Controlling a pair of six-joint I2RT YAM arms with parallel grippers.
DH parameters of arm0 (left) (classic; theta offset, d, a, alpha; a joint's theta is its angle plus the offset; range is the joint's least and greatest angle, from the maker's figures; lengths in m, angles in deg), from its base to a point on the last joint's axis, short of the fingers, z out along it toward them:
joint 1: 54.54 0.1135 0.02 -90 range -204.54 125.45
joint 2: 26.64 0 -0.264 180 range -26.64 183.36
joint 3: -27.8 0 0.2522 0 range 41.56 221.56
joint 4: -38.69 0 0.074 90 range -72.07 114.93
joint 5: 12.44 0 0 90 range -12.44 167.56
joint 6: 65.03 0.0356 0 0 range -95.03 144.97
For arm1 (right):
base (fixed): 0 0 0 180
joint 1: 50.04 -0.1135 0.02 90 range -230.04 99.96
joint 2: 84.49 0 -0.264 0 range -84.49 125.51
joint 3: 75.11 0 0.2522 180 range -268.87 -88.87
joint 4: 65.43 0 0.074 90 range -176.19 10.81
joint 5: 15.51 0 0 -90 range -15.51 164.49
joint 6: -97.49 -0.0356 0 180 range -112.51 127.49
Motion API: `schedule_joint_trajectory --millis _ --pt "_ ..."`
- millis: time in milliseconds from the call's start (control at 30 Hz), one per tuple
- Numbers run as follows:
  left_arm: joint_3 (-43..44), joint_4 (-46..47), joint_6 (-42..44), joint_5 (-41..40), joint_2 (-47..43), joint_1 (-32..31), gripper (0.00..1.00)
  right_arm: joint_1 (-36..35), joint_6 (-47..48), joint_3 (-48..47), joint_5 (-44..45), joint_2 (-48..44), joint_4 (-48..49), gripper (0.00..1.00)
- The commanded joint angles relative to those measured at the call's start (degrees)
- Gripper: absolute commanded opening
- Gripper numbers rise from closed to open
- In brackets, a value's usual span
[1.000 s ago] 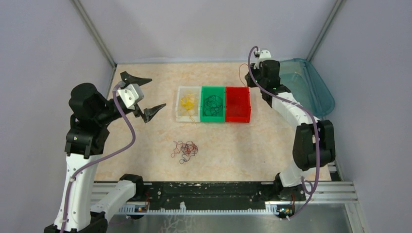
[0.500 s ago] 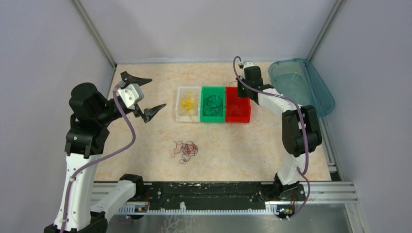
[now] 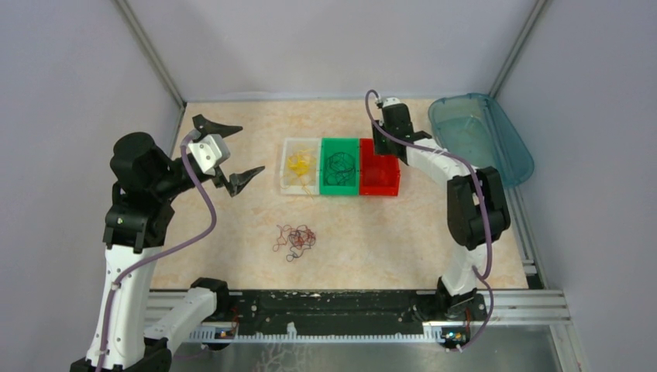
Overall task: Untangle the cables
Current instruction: Place the cable in the bin.
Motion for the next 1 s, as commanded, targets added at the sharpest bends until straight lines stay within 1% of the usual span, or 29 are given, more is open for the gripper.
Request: schedule_joint_trajectory --millis 0,67,233,267,333,433,567,633,667,700,733,767,800,833,867,933,967 --pt "0.8 -0.5 0.9 0.5 -0.6 0.1 0.99 -0.3 1.0 -3.6 2.9 -3.8 0.9 0.39" --pt "0.9 -0.5 1.0 0.5 -0.6 0.1 0.99 -0.3 0.9 -4.0 2.6 -4.8 1.1 0.43" --pt "0.9 -0.8 1.1 0.5 -0.6 0.1 1.0 -0.3 0.6 -5.7 1.5 -6.0 -0.2 0.6" --pt "0.9 -0.8 1.1 0.4 -0.6 0.1 1.0 -0.3 0.5 -5.3 1.8 -6.6 0.0 0.65" --pt "0.9 -1.0 1.2 0.3 -0.6 0.1 0.99 -0.2 0.1 -4.0 2.3 -8.3 1.2 0.98" --pt "0.9 -1.2 1.6 0.3 -0.5 0.1 0.99 -0.2 -0.6 -2.4 0.3 -11.8 3.3 0.99" --pt "1.1 -1.2 1.6 0.3 -0.2 0.1 0.99 -0.8 -2.7 0.4 -7.8 -14.5 4.6 0.99" --pt "1.2 -1.2 1.7 0.2 -0.1 0.1 0.99 -2.0 -2.8 3.0 -7.8 -15.4 4.7 0.99" --pt "1.1 -1.2 1.7 0.2 0.0 0.1 0.99 -2.4 -2.7 4.8 -7.3 -16.1 5.2 0.98" --pt "1.1 -1.2 1.7 0.3 0.0 0.1 0.99 -2.6 -2.8 6.7 -7.2 -16.6 6.3 0.93" --pt "1.1 -1.2 1.7 0.4 0.0 0.1 0.99 -2.6 -3.2 8.3 -7.1 -17.1 7.2 0.86" --pt "1.0 -1.2 1.8 0.5 -0.1 0.1 0.99 -2.6 -3.9 9.4 -6.6 -17.3 7.3 0.76" --pt "1.1 -1.1 1.8 0.5 -0.1 0.1 0.99 -2.5 -4.4 9.8 -6.3 -17.2 6.9 0.57" --pt "1.1 -1.1 1.7 0.5 0.0 0.1 0.99 -2.5 -4.6 9.9 -6.2 -16.8 6.2 0.31" --pt "1.2 -1.1 1.6 0.5 0.1 0.1 0.99 -2.5 -4.7 9.8 -7.0 -16.3 5.9 0.2" --pt "1.2 -1.1 1.7 0.6 0.2 0.1 0.99 -2.5 -5.3 9.9 -8.4 -15.4 5.8 0.19" --pt "1.3 -1.0 1.7 0.7 0.2 0.1 0.99 -2.5 -5.8 10.0 -8.4 -15.1 5.8 0.14"
